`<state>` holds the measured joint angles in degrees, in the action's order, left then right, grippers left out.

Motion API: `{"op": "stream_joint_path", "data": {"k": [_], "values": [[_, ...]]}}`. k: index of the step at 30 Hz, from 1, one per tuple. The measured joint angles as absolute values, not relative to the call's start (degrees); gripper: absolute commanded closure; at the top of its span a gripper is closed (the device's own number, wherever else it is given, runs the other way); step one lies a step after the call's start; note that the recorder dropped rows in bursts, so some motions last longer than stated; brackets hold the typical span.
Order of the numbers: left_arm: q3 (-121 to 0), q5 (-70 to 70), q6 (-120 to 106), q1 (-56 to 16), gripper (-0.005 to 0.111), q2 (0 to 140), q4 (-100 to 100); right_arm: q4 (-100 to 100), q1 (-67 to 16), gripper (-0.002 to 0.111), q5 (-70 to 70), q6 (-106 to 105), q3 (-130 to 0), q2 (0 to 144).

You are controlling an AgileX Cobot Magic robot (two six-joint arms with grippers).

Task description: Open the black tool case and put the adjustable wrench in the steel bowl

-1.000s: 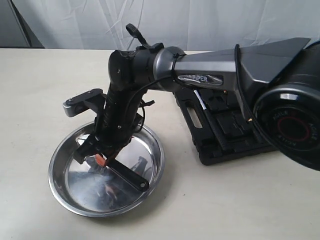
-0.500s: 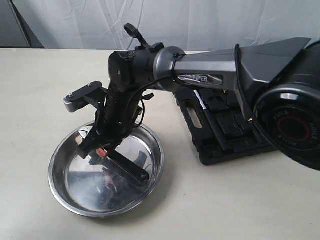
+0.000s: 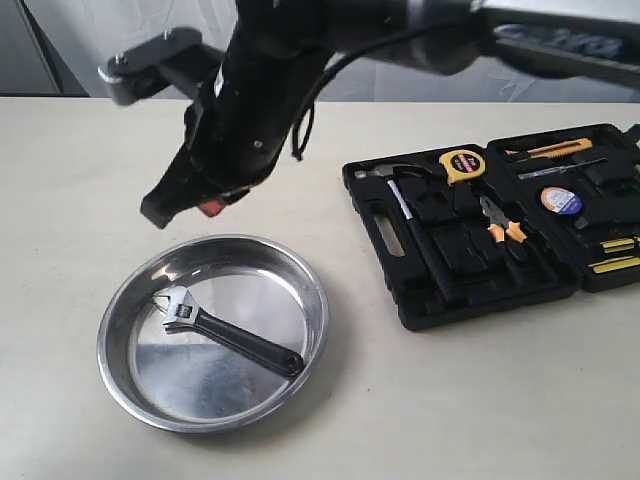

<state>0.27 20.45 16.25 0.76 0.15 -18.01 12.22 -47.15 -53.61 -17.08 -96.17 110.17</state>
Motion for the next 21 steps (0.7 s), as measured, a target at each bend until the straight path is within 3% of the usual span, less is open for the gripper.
{"op": "stream_joint_path", "data": {"k": [7,10,21], "values": [[0.3,20.4,16.2,0.8,0.107,0.1,-18.0,3.7,-47.1,0.109,-48.5,-6.1,-68.8,80.0],[0.3,20.4,16.2,0.8,0.107,0.1,-18.0,3.6,-47.1,0.109,-48.6,-3.8,-63.0,70.9],[0.3,20.4,16.2,0.8,0.107,0.1,-18.0,3.6,-47.1,0.109,-56.7,-1.7,-59.2,49.6]]}}
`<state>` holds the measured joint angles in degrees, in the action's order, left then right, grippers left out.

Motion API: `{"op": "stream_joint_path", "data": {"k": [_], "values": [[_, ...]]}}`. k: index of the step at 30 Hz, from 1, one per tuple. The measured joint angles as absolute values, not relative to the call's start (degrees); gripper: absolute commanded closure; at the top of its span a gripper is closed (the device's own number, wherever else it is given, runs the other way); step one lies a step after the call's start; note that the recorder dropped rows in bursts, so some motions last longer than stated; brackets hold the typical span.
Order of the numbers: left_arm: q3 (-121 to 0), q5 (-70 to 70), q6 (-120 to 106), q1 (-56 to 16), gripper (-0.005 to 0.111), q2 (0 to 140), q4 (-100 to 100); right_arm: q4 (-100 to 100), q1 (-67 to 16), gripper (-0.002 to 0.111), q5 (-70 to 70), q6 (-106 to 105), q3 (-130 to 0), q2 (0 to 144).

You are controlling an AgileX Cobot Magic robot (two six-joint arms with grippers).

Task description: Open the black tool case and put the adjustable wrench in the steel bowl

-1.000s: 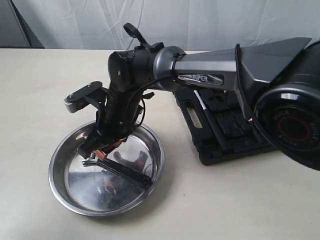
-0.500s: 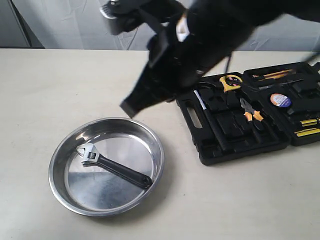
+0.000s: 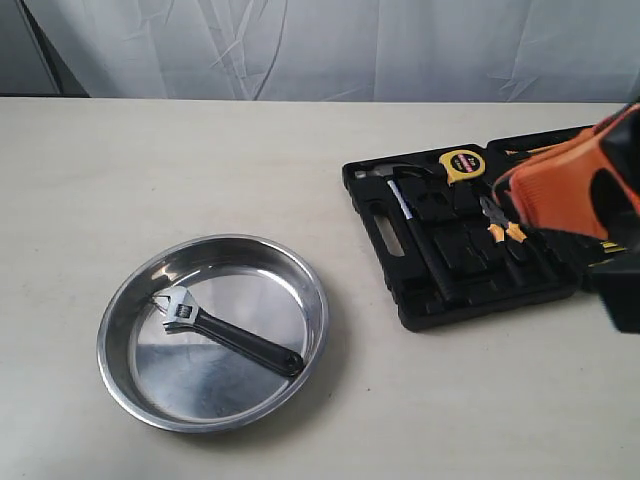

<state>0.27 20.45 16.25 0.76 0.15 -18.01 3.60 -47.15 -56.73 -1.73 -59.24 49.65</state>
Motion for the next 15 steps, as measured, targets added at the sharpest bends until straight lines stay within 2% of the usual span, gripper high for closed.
{"op": "stream_joint_path", "data": {"k": [6,10,15], "values": [[0.3,20.4,16.2,0.8,0.107,0.1,-18.0,5.2,-47.1,0.109,-56.6,-1.6,-58.9,44.5],[0.3,20.4,16.2,0.8,0.107,0.1,-18.0,1.4,-46.1,0.109,-51.9,-1.6,-53.3,39.8],[0.3,20.4,16.2,0.8,0.107,0.1,-18.0,-1.1,-34.6,0.109,-34.6,-1.7,-35.9,32.9]]}}
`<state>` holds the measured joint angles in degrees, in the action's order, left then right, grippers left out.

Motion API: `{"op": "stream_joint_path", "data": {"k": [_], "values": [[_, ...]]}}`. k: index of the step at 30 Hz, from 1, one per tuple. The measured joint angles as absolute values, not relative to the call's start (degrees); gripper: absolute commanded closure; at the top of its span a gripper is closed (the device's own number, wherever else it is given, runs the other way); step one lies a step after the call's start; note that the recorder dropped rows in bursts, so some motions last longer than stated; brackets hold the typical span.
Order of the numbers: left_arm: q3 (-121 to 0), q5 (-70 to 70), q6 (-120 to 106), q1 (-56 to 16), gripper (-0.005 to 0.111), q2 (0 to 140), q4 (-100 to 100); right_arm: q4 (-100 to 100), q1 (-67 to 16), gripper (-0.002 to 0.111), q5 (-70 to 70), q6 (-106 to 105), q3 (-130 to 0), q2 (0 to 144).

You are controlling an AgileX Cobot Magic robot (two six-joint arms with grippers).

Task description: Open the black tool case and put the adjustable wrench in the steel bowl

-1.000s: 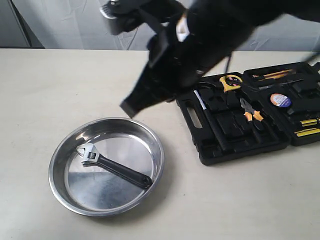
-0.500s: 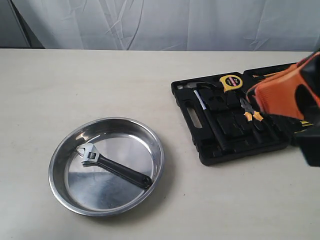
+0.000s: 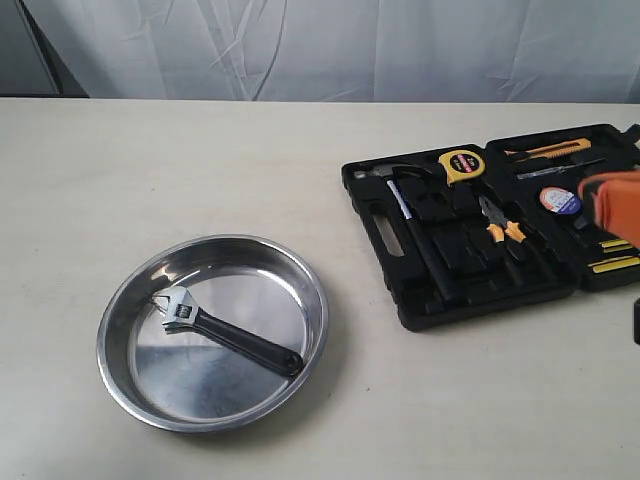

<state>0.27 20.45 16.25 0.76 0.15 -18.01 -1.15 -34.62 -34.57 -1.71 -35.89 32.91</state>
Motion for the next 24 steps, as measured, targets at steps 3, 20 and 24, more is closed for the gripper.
{"op": "stream_joint_path", "data": {"k": [3,20,24], "values": [[0.3,20.4,16.2,0.8,0.107,0.1,-18.0,-1.0,-26.4,0.109,-24.8,-1.7,-25.1,28.5],[0.3,20.3,16.2,0.8,0.107,0.1,-18.0,6.6,0.1,0.109,-14.5,-1.6,-0.3,0.3],[0.3,20.2,16.2,0.8,0.107,0.1,-18.0,6.9,1.0,0.109,-14.9,-1.6,-0.2,0.3]]}}
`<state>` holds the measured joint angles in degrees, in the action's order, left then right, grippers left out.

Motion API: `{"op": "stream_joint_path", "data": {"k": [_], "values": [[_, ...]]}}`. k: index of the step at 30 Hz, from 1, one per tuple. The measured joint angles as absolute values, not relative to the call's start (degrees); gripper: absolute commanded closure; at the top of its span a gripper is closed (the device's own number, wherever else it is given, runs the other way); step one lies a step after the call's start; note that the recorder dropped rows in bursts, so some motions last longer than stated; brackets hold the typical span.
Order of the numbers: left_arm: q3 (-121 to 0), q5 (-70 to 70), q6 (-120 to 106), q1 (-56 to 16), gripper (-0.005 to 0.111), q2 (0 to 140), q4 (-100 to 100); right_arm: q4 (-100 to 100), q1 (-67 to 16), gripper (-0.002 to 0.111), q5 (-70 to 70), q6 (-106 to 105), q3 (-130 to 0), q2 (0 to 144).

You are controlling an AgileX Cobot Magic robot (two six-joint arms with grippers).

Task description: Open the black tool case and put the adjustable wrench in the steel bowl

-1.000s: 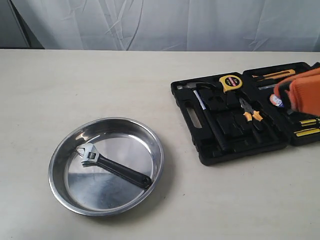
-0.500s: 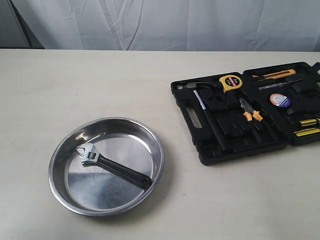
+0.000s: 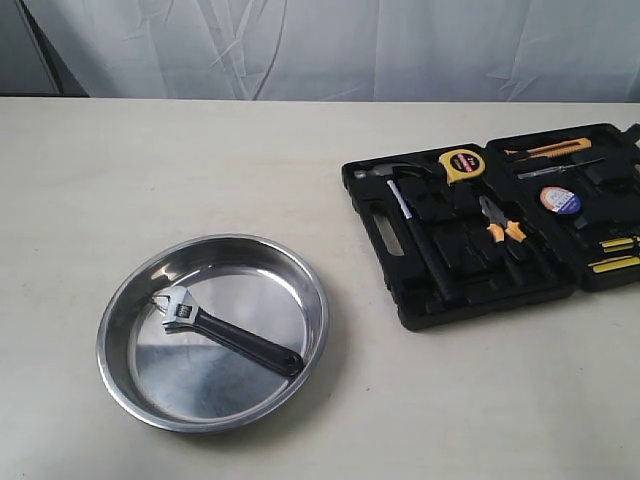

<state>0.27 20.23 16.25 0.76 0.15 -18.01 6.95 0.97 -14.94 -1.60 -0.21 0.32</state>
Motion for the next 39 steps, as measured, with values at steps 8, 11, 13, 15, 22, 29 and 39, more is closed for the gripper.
{"op": "stream_joint_path", "data": {"k": [8,11,13,15,22,29,39], "values": [[0.3,20.2,16.2,0.8,0.107,0.1,-18.0,7.2,1.0,0.109,-15.2,-1.6,-0.1,0.3],[0.3,20.2,16.2,0.8,0.107,0.1,-18.0,7.2,1.0,0.109,-15.2,-1.6,-0.1,0.3],[0.3,20.2,16.2,0.8,0.107,0.1,-18.0,7.2,1.0,0.109,-15.2,-1.6,-0.1,0.3],[0.3,20.2,16.2,0.8,0.107,0.1,-18.0,7.6,1.0,0.109,-15.2,-1.6,-0.1,0.3],[0.3,20.2,16.2,0.8,0.107,0.1,-18.0,8.2,1.0,0.109,-15.2,-1.7,-0.1,0.3],[0.3,20.2,16.2,0.8,0.107,0.1,-18.0,10.7,1.0,0.109,-15.2,-1.6,-0.1,0.3],[0.3,20.2,16.2,0.8,0.107,0.1,-18.0,11.0,1.0,0.109,-15.2,-1.7,-0.1,0.3]]}}
